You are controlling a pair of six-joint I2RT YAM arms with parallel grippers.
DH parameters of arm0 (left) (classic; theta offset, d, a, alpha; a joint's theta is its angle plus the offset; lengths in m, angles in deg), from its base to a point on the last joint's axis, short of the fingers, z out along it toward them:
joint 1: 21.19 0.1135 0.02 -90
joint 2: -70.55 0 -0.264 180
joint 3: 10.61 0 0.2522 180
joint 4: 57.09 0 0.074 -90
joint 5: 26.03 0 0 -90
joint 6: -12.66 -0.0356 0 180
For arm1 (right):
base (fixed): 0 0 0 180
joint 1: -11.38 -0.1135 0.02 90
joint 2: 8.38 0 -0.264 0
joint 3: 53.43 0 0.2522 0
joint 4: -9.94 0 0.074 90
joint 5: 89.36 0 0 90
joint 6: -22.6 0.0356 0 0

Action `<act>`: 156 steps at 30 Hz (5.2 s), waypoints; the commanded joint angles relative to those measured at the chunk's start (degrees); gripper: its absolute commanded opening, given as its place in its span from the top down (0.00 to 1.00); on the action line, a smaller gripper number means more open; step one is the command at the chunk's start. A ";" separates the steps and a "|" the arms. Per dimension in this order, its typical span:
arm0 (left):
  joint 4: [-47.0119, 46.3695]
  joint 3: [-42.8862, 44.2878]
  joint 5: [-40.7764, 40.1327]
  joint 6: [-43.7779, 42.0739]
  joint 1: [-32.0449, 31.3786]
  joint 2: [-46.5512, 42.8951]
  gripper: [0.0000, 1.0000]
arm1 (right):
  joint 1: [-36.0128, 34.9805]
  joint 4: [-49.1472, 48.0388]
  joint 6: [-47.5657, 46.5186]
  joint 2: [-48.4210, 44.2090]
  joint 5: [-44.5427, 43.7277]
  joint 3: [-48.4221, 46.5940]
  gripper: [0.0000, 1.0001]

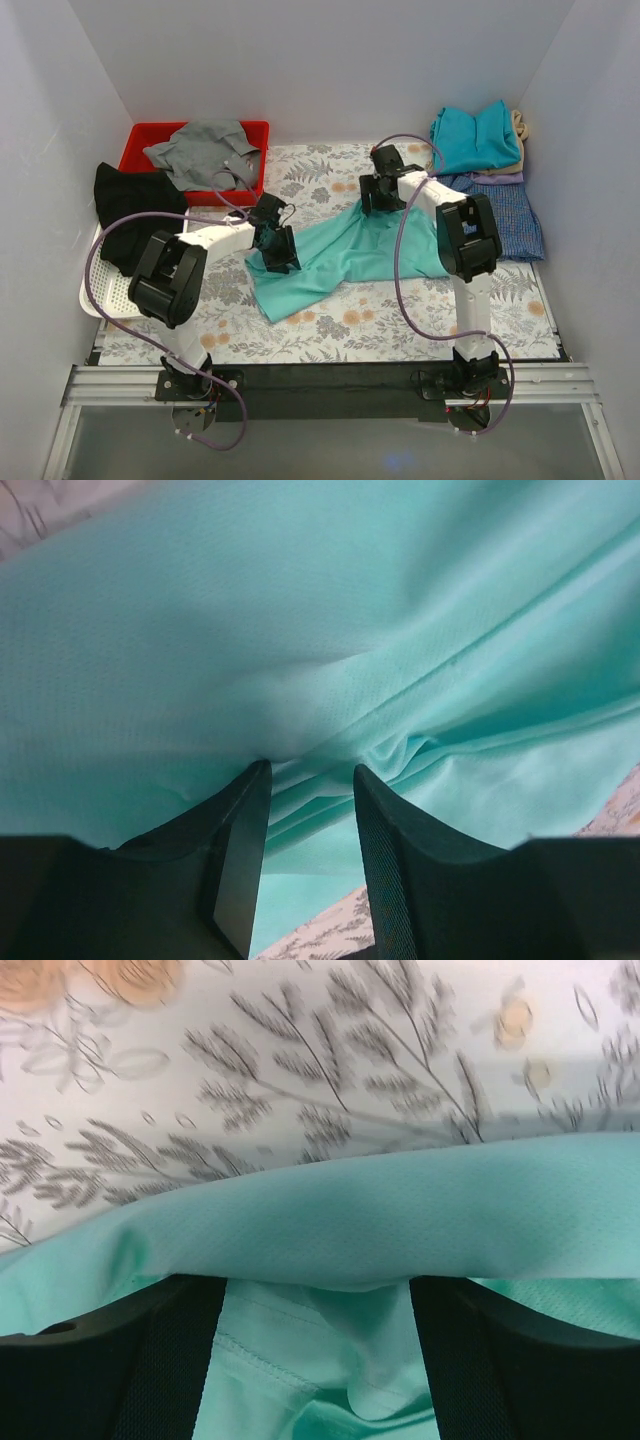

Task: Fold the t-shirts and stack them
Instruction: Fold the tshirt

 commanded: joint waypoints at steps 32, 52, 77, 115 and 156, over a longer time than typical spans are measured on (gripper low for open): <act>11.34 12.91 -5.01 -6.66 -6.78 -7.63 0.61 | -2.15 -1.63 -16.21 -13.31 2.70 -6.04 0.10; 5.09 2.74 3.86 -4.93 -6.87 1.54 0.63 | -0.57 -2.27 -3.99 -8.69 2.68 12.01 0.13; 7.10 10.89 6.98 2.56 -15.05 -6.54 0.63 | -1.89 2.42 -18.49 11.30 22.37 -26.53 0.12; 0.44 26.73 -8.26 0.62 10.62 3.73 0.49 | -3.73 -10.16 -0.83 19.62 52.52 -30.01 0.17; 0.35 25.32 -3.87 -1.75 10.53 6.99 0.52 | -10.67 -3.55 -22.71 21.92 16.05 -24.76 0.99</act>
